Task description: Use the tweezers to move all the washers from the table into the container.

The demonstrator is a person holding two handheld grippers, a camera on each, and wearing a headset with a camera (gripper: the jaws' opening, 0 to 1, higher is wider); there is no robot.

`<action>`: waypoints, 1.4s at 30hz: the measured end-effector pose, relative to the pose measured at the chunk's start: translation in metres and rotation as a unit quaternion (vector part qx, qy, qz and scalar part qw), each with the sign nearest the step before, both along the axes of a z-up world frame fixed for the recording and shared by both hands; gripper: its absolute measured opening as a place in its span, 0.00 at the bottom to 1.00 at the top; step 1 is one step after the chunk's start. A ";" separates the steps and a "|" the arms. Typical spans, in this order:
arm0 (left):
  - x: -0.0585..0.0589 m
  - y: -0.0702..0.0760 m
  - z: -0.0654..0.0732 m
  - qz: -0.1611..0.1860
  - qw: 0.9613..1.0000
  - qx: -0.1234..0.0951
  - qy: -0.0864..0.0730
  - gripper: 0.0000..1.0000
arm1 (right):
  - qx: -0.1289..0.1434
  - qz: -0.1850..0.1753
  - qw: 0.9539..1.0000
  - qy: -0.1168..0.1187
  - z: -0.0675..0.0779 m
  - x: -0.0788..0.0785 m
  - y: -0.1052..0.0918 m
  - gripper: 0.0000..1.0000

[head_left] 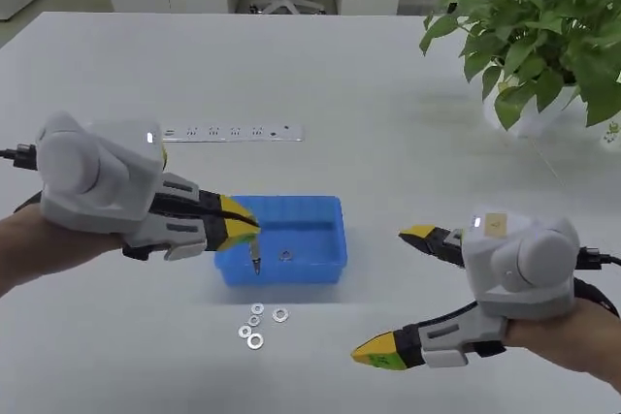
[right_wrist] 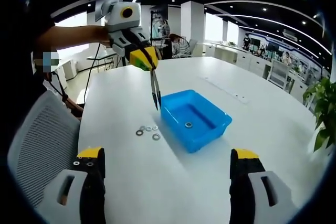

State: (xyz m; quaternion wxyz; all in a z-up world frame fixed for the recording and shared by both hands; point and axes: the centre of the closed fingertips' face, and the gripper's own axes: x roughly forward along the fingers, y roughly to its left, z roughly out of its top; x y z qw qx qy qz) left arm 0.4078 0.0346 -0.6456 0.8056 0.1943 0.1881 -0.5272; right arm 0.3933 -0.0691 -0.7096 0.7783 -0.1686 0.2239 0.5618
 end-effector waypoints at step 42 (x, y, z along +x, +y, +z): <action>-0.014 -0.028 -0.042 -0.033 0.999 -0.006 0.034 0.06 | -0.009 0.001 1.000 0.022 -0.019 -0.013 -0.004 0.99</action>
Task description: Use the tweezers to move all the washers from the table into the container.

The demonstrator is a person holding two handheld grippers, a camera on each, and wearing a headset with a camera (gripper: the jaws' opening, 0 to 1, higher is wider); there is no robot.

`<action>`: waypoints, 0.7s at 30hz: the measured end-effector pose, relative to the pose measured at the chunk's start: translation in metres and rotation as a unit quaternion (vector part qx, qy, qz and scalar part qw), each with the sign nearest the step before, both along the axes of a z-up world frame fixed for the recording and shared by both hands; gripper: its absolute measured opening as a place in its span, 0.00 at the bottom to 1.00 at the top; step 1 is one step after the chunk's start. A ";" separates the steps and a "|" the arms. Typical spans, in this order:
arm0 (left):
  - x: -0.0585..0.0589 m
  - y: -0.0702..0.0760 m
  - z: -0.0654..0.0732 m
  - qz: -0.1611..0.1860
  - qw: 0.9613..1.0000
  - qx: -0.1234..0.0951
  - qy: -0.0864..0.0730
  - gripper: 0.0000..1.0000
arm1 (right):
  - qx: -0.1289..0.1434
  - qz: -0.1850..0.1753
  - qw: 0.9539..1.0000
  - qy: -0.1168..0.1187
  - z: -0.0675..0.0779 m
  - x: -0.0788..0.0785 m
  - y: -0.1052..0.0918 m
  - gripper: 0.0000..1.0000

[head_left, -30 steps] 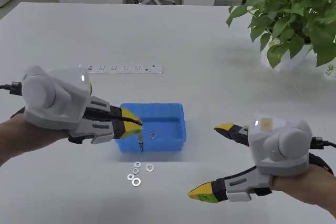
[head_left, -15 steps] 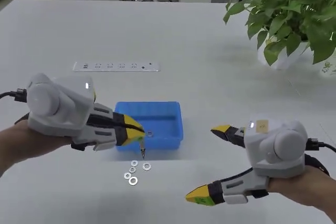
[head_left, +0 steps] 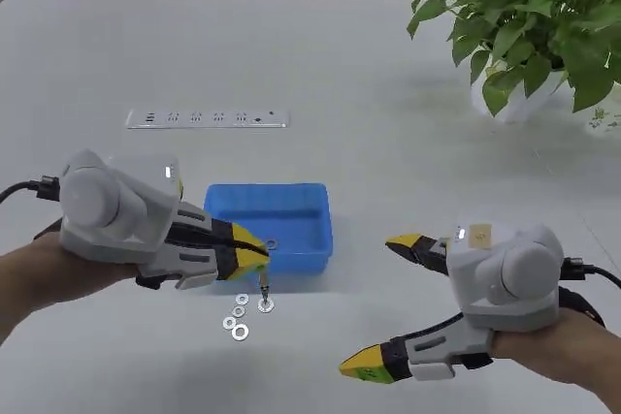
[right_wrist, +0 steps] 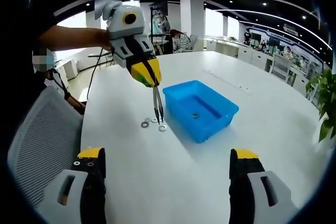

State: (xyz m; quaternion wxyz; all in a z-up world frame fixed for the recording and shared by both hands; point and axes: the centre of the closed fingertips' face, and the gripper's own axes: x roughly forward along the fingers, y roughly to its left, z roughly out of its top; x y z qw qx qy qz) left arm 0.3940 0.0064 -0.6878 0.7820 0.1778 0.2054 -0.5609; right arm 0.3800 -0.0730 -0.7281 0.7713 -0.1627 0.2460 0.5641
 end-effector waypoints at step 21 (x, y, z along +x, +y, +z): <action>0.001 -0.004 -0.013 -0.001 1.000 0.000 0.012 0.06 | -0.005 -0.002 1.000 0.011 -0.007 -0.003 -0.003 0.98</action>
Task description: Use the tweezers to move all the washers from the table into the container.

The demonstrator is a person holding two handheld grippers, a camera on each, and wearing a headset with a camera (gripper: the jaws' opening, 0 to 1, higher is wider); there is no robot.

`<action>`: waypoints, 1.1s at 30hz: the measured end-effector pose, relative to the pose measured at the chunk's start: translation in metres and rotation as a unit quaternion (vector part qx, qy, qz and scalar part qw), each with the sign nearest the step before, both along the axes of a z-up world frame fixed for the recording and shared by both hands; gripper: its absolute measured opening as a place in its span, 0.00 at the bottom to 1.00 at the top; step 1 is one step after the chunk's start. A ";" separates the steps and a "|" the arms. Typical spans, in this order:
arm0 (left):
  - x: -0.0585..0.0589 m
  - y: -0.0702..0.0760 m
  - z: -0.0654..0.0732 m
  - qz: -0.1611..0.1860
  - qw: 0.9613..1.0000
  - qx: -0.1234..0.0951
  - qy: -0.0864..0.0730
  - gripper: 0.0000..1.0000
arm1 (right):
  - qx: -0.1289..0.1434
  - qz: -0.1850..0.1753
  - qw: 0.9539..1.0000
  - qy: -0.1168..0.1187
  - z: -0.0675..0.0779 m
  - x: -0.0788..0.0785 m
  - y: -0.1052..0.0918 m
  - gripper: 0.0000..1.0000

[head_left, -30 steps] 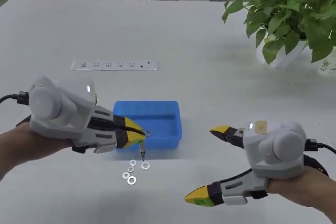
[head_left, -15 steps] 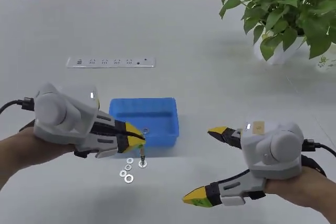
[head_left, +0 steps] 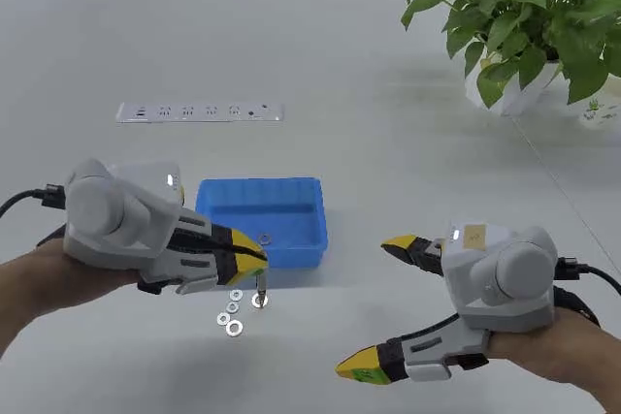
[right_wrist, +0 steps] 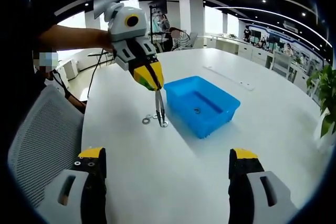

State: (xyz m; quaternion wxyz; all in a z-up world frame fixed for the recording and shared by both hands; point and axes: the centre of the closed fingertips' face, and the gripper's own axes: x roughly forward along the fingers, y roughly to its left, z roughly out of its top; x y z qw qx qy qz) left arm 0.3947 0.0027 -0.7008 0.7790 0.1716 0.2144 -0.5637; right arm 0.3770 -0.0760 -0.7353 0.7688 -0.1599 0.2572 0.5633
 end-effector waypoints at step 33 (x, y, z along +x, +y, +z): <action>-0.008 0.005 -0.003 -0.030 0.999 0.008 0.007 0.06 | 0.004 0.085 0.996 -0.038 0.001 -0.003 0.031 0.67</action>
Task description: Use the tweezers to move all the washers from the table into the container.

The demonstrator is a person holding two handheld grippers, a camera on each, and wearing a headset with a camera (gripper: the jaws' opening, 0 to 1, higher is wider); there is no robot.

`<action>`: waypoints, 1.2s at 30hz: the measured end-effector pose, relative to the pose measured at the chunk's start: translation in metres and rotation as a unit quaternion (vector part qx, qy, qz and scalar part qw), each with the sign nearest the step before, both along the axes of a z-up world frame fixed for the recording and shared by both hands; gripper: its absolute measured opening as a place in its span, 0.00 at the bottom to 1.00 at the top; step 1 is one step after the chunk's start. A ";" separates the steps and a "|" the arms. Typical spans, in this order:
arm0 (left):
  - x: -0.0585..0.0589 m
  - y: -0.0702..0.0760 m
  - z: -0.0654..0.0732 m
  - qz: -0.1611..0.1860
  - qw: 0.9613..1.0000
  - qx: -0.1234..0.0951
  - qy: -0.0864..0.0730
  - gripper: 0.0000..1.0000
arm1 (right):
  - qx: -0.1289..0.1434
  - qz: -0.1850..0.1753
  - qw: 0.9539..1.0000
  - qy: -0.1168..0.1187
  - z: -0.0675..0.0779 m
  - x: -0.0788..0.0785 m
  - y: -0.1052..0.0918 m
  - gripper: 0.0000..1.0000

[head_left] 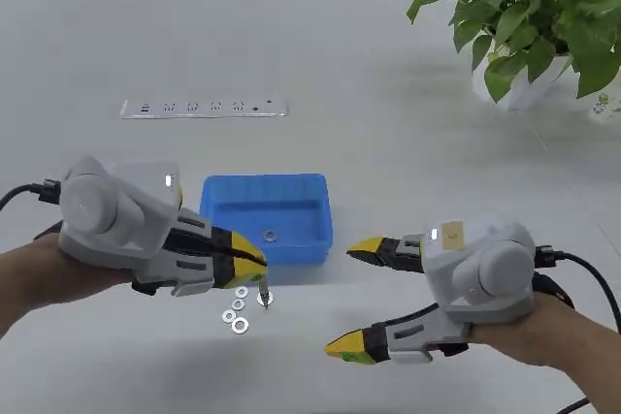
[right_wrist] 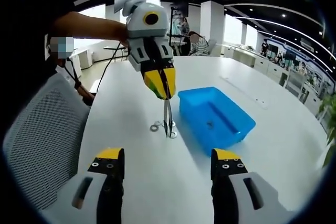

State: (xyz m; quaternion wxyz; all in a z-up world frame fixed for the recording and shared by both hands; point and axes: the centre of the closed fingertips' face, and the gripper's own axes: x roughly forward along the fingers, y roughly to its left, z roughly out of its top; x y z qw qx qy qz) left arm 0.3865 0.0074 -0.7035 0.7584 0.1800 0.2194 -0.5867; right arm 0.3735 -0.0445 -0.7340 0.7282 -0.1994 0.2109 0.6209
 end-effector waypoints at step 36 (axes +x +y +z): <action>-0.003 0.002 0.000 -0.027 0.999 0.006 0.020 0.06 | -0.017 0.096 0.995 -0.027 -0.026 0.012 0.063 0.29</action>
